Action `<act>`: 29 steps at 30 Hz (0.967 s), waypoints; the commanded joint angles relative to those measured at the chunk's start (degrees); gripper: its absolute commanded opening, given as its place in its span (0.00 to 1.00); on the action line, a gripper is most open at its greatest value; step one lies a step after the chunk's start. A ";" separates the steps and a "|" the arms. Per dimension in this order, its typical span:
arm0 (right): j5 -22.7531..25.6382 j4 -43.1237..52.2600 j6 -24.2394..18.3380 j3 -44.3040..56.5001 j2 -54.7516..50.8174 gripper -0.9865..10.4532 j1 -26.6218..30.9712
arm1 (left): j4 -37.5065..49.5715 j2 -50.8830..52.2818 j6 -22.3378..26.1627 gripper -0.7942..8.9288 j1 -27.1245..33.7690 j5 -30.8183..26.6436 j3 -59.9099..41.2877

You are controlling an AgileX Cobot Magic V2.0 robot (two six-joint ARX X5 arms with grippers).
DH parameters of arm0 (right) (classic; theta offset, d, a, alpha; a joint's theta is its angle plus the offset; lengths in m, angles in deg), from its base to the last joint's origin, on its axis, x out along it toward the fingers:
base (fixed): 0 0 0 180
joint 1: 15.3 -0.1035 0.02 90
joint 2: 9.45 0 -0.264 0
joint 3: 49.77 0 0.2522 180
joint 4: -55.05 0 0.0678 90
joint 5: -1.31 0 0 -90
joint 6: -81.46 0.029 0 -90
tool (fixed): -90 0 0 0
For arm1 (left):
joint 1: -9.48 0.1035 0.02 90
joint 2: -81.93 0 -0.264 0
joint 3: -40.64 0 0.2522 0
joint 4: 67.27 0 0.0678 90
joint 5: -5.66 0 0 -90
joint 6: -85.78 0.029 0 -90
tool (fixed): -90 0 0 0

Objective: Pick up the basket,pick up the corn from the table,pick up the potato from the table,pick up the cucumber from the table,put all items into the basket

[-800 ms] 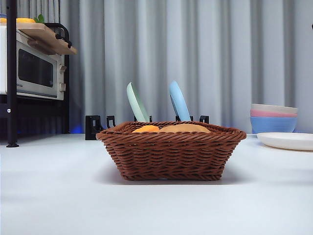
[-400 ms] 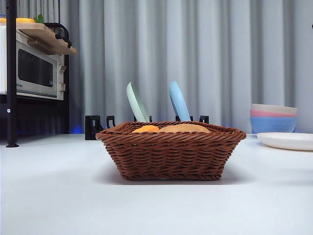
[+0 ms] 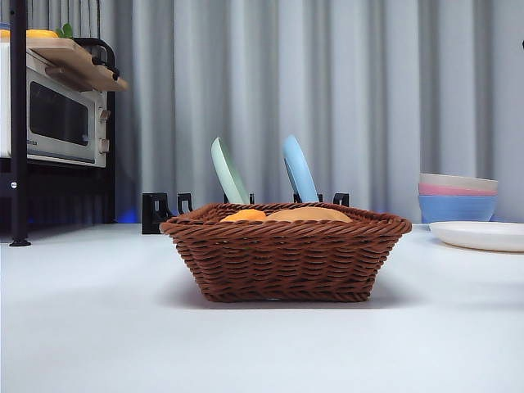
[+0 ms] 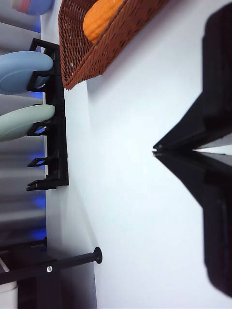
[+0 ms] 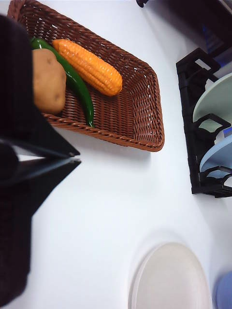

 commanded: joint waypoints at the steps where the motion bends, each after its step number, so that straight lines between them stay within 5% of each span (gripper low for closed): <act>1: 0.20 0.37 0.52 0.07 -0.09 0.09 0.02 | -0.04 0.04 0.11 0.08 0.13 -0.13 -0.81; 20: 0.24 0.39 0.28 0.07 -0.09 0.09 0.02 | 0.04 0.04 0.11 0.08 0.13 -0.13 -0.81; 26: 1.18 2.03 -11.39 1.42 -4.04 0.09 1.73 | 0.07 0.04 0.11 0.08 0.15 -0.13 -0.81; 29: -2.27 8.48 -15.45 5.68 -8.39 0.09 4.20 | 0.07 0.04 0.11 0.08 0.15 -0.11 -0.81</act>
